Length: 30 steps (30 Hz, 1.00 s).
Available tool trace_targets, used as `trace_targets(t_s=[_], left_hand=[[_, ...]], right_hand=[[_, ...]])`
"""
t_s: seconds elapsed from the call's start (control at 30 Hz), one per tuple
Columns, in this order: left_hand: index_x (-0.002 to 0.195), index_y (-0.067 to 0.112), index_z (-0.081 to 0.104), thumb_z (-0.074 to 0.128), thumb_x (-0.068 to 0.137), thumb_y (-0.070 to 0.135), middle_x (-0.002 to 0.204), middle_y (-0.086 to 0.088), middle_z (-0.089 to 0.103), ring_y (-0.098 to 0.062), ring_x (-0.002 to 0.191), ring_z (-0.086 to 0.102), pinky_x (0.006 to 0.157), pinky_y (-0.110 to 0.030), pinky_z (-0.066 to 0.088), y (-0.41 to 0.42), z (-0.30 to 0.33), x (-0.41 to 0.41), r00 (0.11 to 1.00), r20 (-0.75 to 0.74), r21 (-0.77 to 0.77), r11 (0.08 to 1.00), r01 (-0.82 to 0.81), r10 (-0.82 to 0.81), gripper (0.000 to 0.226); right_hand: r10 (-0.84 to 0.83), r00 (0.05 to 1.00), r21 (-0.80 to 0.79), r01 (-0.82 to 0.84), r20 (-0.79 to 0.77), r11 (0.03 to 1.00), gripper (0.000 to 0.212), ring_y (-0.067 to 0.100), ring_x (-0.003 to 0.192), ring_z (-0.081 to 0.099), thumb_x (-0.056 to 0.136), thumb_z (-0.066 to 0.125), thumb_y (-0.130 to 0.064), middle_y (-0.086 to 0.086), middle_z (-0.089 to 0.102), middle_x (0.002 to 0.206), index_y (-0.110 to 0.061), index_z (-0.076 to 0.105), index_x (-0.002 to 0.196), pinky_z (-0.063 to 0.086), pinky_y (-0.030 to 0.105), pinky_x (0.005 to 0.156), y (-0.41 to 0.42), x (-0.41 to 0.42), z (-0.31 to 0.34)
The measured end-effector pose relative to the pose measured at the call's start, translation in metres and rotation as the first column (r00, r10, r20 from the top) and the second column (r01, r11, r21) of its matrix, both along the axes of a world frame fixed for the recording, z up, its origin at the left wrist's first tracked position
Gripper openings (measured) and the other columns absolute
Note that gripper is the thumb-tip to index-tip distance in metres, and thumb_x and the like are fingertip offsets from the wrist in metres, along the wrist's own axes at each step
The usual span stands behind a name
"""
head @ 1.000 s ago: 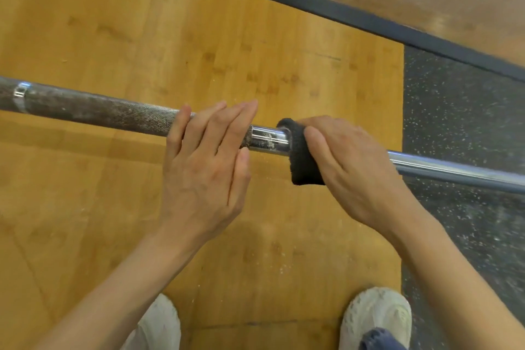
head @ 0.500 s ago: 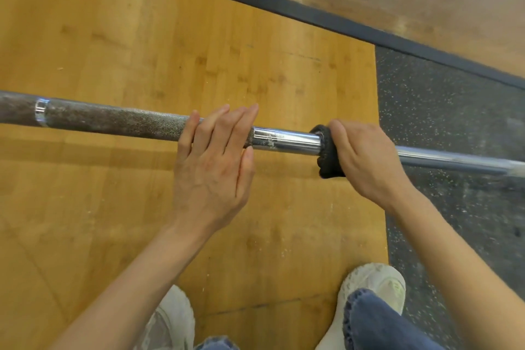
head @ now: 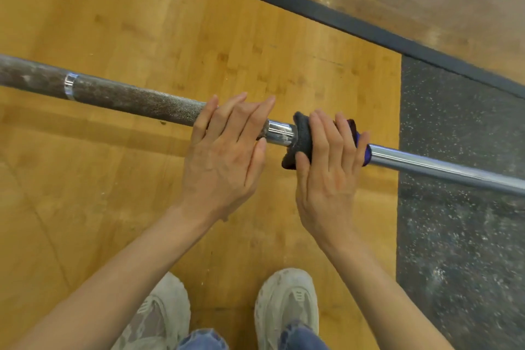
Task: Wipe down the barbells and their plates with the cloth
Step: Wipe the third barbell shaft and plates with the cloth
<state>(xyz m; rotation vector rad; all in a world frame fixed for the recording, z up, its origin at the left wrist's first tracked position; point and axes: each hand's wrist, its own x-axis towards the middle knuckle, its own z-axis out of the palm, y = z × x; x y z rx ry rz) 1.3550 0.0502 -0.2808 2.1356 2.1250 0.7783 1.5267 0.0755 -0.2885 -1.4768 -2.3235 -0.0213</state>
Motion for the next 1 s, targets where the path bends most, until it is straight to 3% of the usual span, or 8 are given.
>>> trace_targets(t_s=[0.13, 0.3, 0.5, 0.67, 0.77, 0.87, 0.93, 1.0], left_hand=[[0.148, 0.013, 0.047, 0.035, 0.101, 0.024, 0.134, -0.004, 0.058, -0.023, 0.138, 0.041, 0.123, -0.036, 0.008, 0.006, 0.001, 0.001, 1.0, -0.002, -0.008, 1.0, -0.016, 0.016, 0.05], [0.147, 0.012, 0.048, 0.035, 0.101, 0.023, 0.133, -0.003, 0.058, -0.023, 0.139, 0.04, 0.123, -0.036, 0.008, 0.017, 0.001, 0.001, 0.999, -0.018, -0.005, 0.999, -0.045, 0.045, 0.049], [0.144, 0.012, 0.052, 0.031, 0.103, 0.022, 0.128, -0.004, 0.06, -0.023, 0.137, 0.042, 0.122, -0.039, 0.012, 0.032, 0.002, 0.003, 0.997, -0.016, 0.001, 0.997, -0.081, 0.081, 0.047], [0.142, 0.013, 0.053, 0.031, 0.102, 0.022, 0.126, -0.002, 0.061, -0.023, 0.136, 0.044, 0.122, -0.037, 0.011, 0.042, 0.004, 0.001, 0.996, -0.004, -0.017, 0.996, -0.086, 0.086, 0.047], [0.142, 0.014, 0.054, 0.031, 0.103, 0.022, 0.127, -0.002, 0.061, -0.022, 0.136, 0.044, 0.122, -0.037, 0.011, 0.048, 0.005, 0.001, 0.996, -0.006, -0.014, 0.996, -0.093, 0.093, 0.046], [0.141, 0.014, 0.055, 0.031, 0.103, 0.022, 0.127, -0.002, 0.061, -0.021, 0.136, 0.044, 0.122, -0.036, 0.01, 0.054, 0.004, 0.0, 0.996, 0.002, -0.025, 0.996, -0.088, 0.088, 0.045], [0.141, 0.014, 0.055, 0.03, 0.103, 0.022, 0.126, -0.001, 0.061, -0.021, 0.135, 0.044, 0.122, -0.037, 0.012, 0.058, 0.005, -0.001, 0.997, 0.009, -0.034, 0.996, -0.077, 0.078, 0.046], [0.141, 0.014, 0.055, 0.029, 0.103, 0.023, 0.126, 0.0, 0.061, -0.021, 0.135, 0.045, 0.123, -0.037, 0.013, 0.06, 0.006, -0.002, 0.997, 0.014, -0.041, 0.997, -0.069, 0.069, 0.046]], right_hand=[[0.062, 0.991, 0.111, -0.074, 0.115, 0.991, 0.044, 0.027, 0.149, 0.025, 0.111, 0.031, -0.026, 0.006, 0.031, 0.157, -0.011, 0.028, 0.152, 0.0, 0.044, 0.126, 0.014, 0.047, -0.011], [-0.072, 0.997, 0.124, 0.071, -0.003, 0.99, 0.044, 0.032, 0.15, 0.021, 0.109, 0.031, -0.022, 0.007, 0.031, 0.157, -0.008, 0.029, 0.151, -0.002, 0.051, 0.125, 0.02, 0.041, -0.016], [0.065, 0.996, 0.225, -0.077, 0.058, 0.971, 0.047, 0.019, 0.155, 0.012, 0.108, 0.038, -0.02, 0.005, 0.031, 0.156, -0.016, 0.026, 0.154, -0.002, 0.044, 0.126, 0.039, 0.033, -0.026], [-0.092, 0.993, 0.209, 0.105, -0.069, 0.972, 0.042, 0.017, 0.156, 0.003, 0.109, 0.033, -0.024, 0.008, 0.031, 0.155, -0.01, 0.029, 0.149, -0.006, 0.049, 0.125, 0.046, 0.04, -0.031], [-0.014, 0.997, 0.185, 0.027, -0.071, 0.982, 0.045, 0.024, 0.154, 0.012, 0.108, 0.034, -0.023, 0.004, 0.028, 0.157, -0.013, 0.026, 0.152, -0.006, 0.049, 0.124, 0.043, -0.002, -0.028], [0.064, 0.997, 0.216, -0.07, 0.036, 0.974, 0.051, 0.024, 0.154, 0.016, 0.108, 0.042, -0.019, 0.003, 0.027, 0.159, -0.015, 0.024, 0.156, -0.002, 0.048, 0.125, 0.051, 0.009, -0.029], [-0.009, 0.999, 0.23, 0.001, 0.031, 0.973, 0.057, 0.021, 0.156, 0.007, 0.106, 0.047, -0.016, 0.004, 0.023, 0.163, -0.016, 0.02, 0.157, -0.003, 0.048, 0.125, 0.051, 0.033, -0.034], [-0.125, 0.992, 0.212, 0.129, -0.036, 0.969, 0.054, 0.023, 0.156, 0.001, 0.109, 0.039, -0.022, 0.003, 0.016, 0.166, -0.015, 0.018, 0.157, -0.004, 0.05, 0.125, 0.048, 0.039, -0.037]])
